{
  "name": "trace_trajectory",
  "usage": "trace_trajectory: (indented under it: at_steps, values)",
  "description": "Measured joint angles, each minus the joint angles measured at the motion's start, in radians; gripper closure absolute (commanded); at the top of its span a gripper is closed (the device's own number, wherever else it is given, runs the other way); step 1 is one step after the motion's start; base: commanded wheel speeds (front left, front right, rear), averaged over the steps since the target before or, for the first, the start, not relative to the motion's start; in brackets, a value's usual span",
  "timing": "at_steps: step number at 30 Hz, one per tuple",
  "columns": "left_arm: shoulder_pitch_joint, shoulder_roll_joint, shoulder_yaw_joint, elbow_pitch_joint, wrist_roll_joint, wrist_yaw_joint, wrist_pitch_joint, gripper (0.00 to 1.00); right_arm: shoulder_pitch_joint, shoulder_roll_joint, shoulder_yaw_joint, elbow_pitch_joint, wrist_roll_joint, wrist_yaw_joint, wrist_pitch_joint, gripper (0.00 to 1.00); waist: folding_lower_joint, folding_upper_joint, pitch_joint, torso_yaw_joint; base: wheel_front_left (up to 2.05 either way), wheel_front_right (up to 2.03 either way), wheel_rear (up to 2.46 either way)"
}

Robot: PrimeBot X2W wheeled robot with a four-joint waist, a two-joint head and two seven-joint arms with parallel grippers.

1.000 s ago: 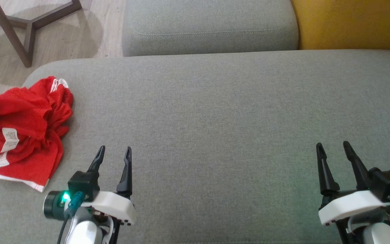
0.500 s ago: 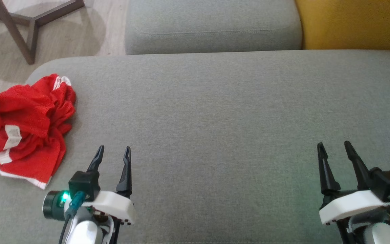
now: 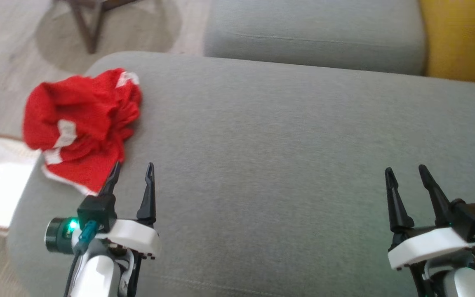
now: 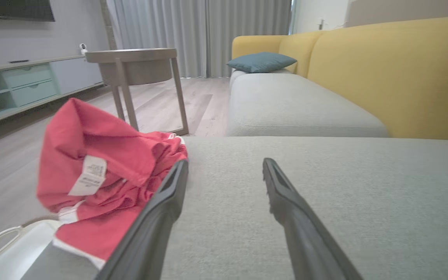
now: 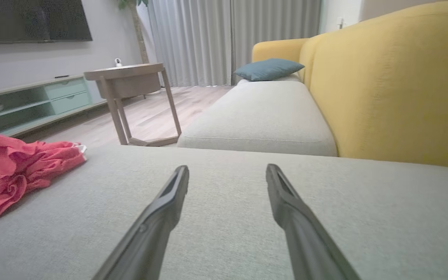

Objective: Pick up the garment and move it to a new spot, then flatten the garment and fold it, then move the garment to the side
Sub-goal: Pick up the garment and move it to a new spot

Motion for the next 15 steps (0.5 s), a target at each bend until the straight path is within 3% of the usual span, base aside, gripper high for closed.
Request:
trace_trajectory:
  at_steps: [15]
  values:
    - [0.001, 0.009, 0.036, -0.01, -0.003, 0.008, 0.0, 0.0, 0.0, 0.001, 0.029, -0.036, -0.001, 0.0, 0.021, 0.0, 0.0, 0.0, 0.002, 0.194, 0.0, 0.0, 0.0]
